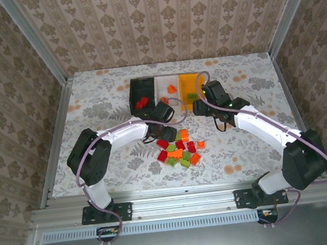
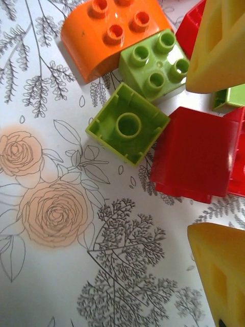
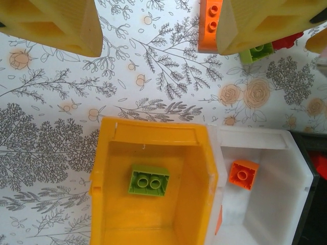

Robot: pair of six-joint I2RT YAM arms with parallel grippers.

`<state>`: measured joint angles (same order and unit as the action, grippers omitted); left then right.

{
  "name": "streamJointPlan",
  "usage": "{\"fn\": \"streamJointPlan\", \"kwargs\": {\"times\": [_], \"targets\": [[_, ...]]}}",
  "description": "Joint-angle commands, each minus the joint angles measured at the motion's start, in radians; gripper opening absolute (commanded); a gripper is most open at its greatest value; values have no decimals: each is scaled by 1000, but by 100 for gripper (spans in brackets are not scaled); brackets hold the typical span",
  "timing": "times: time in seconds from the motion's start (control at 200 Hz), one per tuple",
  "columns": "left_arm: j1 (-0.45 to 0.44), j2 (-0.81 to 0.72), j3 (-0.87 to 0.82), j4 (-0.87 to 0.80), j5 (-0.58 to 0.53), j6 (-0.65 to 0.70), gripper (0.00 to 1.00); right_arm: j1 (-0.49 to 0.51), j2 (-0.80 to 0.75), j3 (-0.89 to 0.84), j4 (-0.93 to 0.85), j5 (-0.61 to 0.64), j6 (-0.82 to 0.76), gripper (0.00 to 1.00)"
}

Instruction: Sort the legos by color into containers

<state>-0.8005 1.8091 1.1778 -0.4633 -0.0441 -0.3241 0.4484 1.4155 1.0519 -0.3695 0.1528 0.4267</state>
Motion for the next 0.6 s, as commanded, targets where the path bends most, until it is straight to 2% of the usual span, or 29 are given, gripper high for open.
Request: {"fn": "streamJointPlan", "kwargs": {"times": [0.0, 0.14, 0.315, 0.51, 0.595], "targets": [[11, 37, 6, 8, 29, 84, 69, -2, -57, -15, -11, 20, 22, 62], [16, 45, -5, 28, 29, 85, 65, -2, -82, -25, -24, 29, 29, 62], [29, 52, -33, 76, 16, 79, 46, -2, -108, -50, -29, 37, 38, 62], [32, 43, -13, 57, 10, 86, 36, -2, -130, -74, -45, 45, 38, 61], [33, 5, -12, 34, -3, 83, 36, -2, -146, -81, -49, 47, 40, 61]]}}
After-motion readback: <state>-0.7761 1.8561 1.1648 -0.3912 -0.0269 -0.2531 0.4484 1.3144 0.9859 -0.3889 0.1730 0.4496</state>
